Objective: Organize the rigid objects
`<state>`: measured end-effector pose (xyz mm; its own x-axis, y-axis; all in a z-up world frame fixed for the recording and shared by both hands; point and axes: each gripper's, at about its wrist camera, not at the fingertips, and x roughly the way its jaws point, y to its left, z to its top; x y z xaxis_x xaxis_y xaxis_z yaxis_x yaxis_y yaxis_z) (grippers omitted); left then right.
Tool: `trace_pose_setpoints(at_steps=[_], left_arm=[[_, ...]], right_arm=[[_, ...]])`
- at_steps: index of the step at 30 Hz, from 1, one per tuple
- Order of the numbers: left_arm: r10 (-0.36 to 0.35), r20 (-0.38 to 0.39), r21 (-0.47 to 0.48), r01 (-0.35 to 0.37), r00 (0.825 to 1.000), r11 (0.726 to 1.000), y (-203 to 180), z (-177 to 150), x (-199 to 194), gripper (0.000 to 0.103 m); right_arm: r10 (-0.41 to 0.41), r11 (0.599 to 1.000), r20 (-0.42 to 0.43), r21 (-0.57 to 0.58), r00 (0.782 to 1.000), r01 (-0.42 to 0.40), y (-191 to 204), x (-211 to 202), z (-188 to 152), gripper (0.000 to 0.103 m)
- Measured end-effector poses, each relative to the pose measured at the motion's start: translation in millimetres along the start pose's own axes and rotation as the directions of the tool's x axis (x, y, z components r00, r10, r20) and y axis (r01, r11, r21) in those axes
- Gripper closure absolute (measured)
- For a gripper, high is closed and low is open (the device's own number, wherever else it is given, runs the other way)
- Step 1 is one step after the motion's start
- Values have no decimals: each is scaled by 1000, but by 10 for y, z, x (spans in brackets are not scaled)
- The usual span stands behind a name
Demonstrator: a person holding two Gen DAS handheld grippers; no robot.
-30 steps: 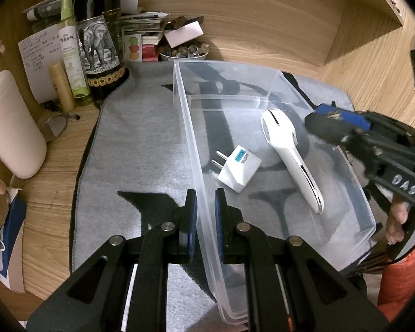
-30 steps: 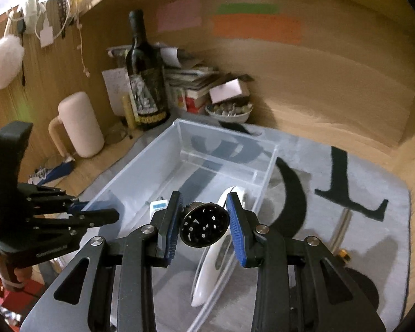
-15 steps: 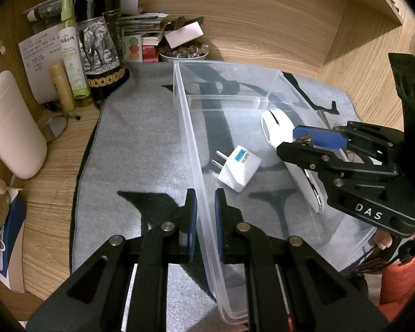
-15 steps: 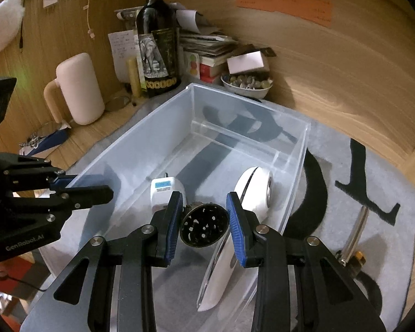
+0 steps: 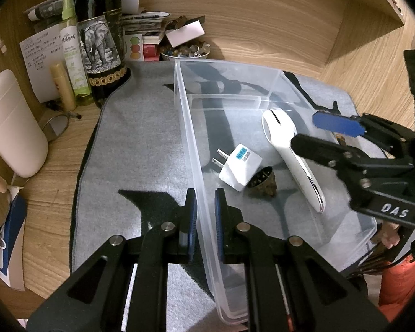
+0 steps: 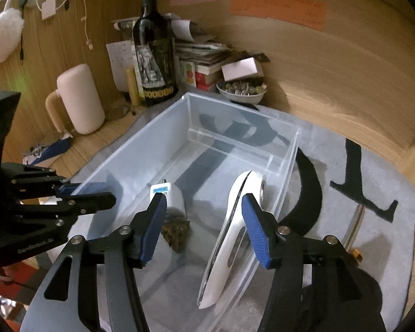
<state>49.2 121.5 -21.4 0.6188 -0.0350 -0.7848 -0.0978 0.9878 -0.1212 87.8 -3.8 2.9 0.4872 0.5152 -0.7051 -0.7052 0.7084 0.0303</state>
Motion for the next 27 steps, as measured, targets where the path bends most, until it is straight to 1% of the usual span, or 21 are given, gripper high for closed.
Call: trace_pose_setpoints(at_steps=[5,8,12,15,19,22,27], left_arm=[[4,-3,2,-4,1000,1000,-11,3,-2,92],[9,-4,3,-9,1000,1000,-19,2,1,92],[16,-7,5,-16,1000,1000,-30,0,0,92],[23,-8,6,-23,1000,1000,-46,0,0,92],[28,-9,5,-28,1000,1000,-57,0,0,92],[30,-11,4,-30,999,1000,-59,3,2,92],[41,-14,5,-41,999,999,-75,2,0,92]], right_arm=[[-18,1000,42,2,999,18,-48,-151,1,42],[-39,999,68,8,997,38,-111,-275,-18,40],[-79,996,99,36,992,76,-264,-467,-89,37],[-127,990,110,71,986,119,-426,-614,-196,33],[-185,978,94,119,978,174,-650,-748,-369,33],[-229,963,61,158,972,217,-817,-814,-543,33],[-249,948,2,206,969,243,-970,-841,-822,33]])
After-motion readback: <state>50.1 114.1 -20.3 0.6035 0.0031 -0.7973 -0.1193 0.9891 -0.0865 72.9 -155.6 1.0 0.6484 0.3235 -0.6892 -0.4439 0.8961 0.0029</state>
